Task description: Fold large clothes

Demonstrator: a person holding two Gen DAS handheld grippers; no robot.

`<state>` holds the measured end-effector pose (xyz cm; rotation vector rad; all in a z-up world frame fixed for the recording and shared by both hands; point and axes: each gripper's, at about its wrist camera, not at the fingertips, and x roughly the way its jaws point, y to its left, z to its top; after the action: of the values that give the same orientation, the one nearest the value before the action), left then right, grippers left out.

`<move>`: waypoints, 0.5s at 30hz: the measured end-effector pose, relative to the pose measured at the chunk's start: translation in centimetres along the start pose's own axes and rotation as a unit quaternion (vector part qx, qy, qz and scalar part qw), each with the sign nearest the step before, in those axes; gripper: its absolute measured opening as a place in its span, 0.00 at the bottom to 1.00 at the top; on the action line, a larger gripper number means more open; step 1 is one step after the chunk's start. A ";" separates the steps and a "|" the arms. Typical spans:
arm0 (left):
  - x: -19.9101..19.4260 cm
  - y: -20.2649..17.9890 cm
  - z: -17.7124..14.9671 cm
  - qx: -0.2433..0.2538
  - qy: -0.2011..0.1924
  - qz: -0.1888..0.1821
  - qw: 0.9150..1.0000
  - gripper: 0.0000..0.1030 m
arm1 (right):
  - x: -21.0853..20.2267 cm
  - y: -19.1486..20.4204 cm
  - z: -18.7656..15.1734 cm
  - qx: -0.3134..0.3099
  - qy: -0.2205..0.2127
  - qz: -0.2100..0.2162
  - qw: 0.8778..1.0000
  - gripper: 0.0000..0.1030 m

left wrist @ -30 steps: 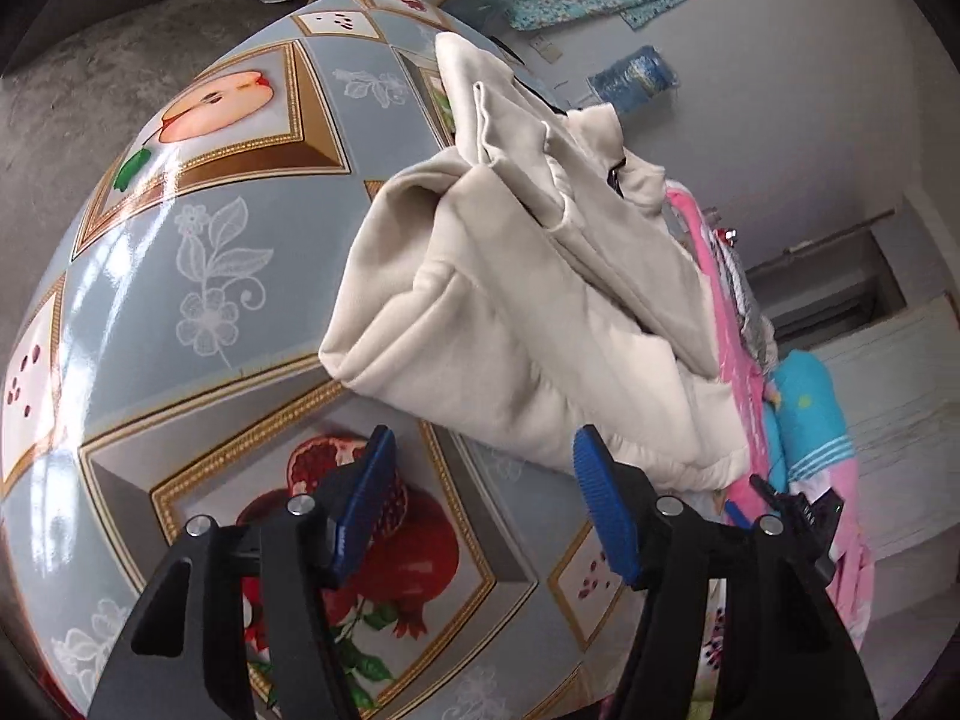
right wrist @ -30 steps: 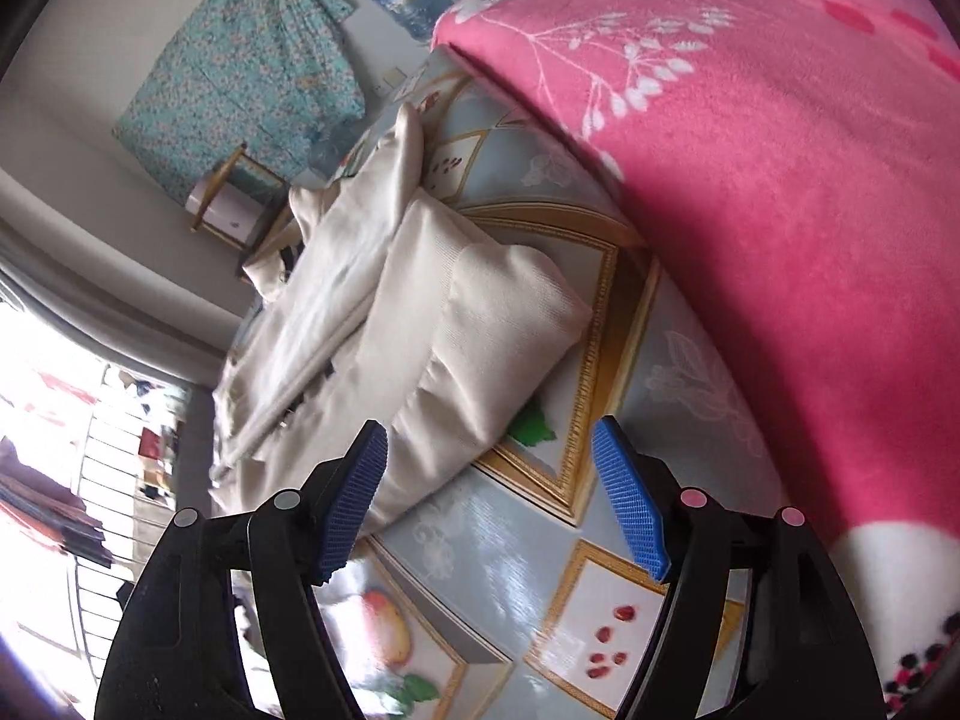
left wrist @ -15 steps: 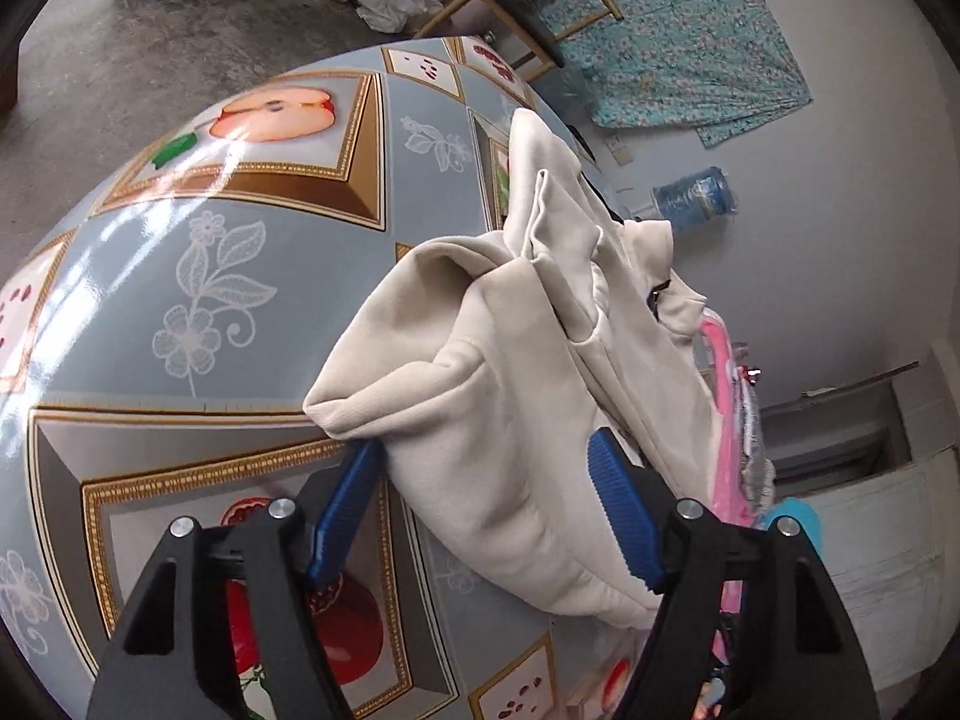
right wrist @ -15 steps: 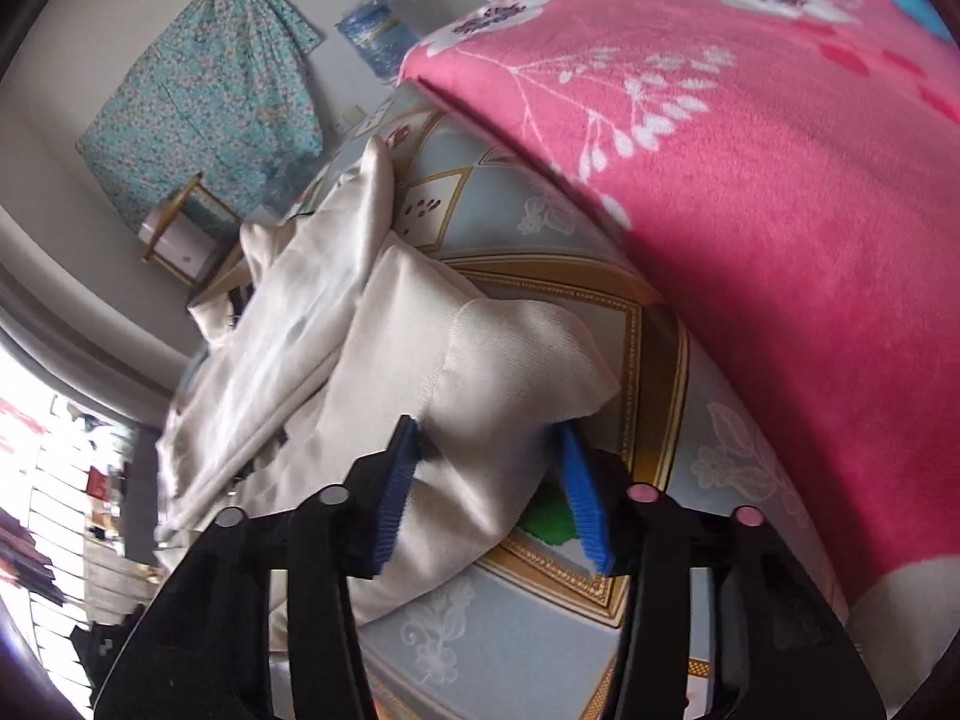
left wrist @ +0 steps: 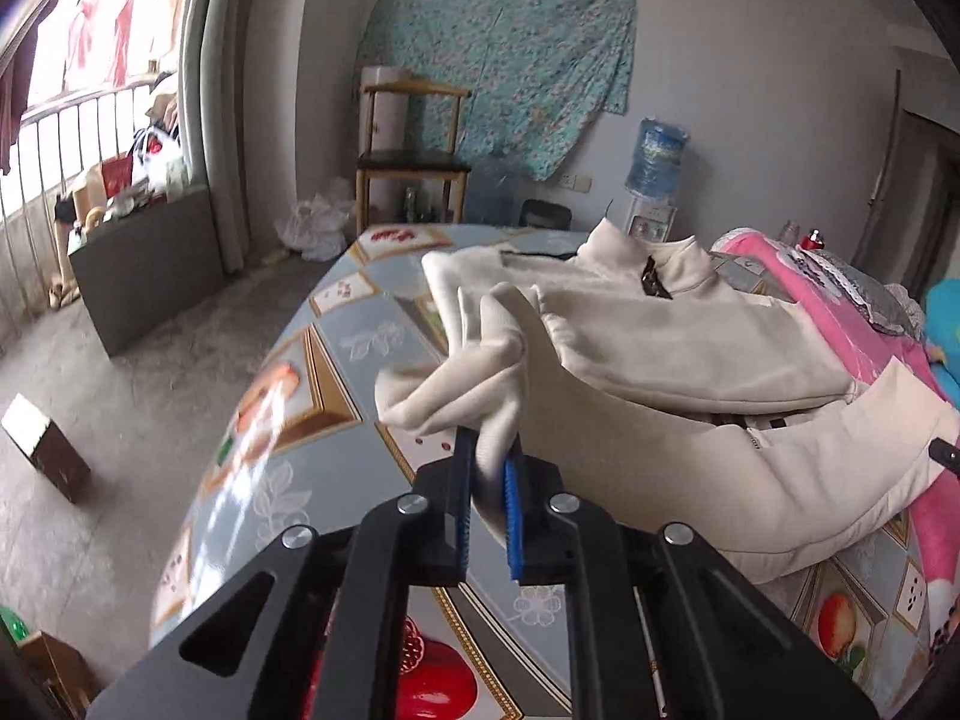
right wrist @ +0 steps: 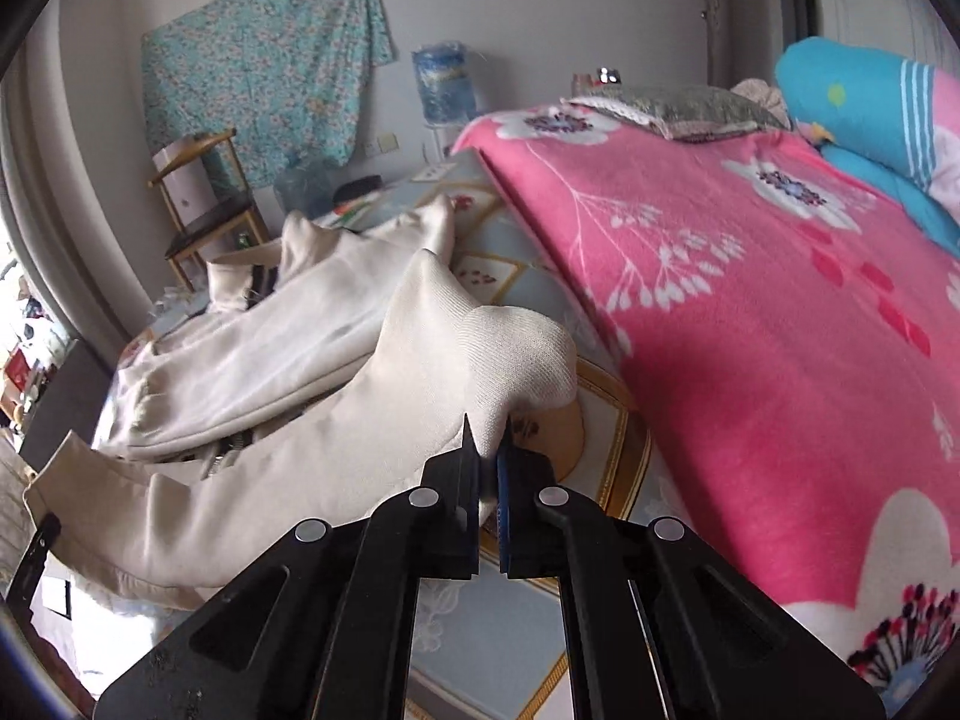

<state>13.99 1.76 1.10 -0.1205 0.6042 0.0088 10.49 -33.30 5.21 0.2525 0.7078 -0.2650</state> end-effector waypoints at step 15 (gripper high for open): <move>-8.2 5.5 -2.6 0.007 0.033 -0.025 0.999 0.06 | -7.6 -1.2 -5.1 0.030 0.026 0.067 0.997 0.04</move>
<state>5.49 7.11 3.04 -0.1221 0.6663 -0.0472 1.48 -31.66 6.34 0.3644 0.7309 -0.1526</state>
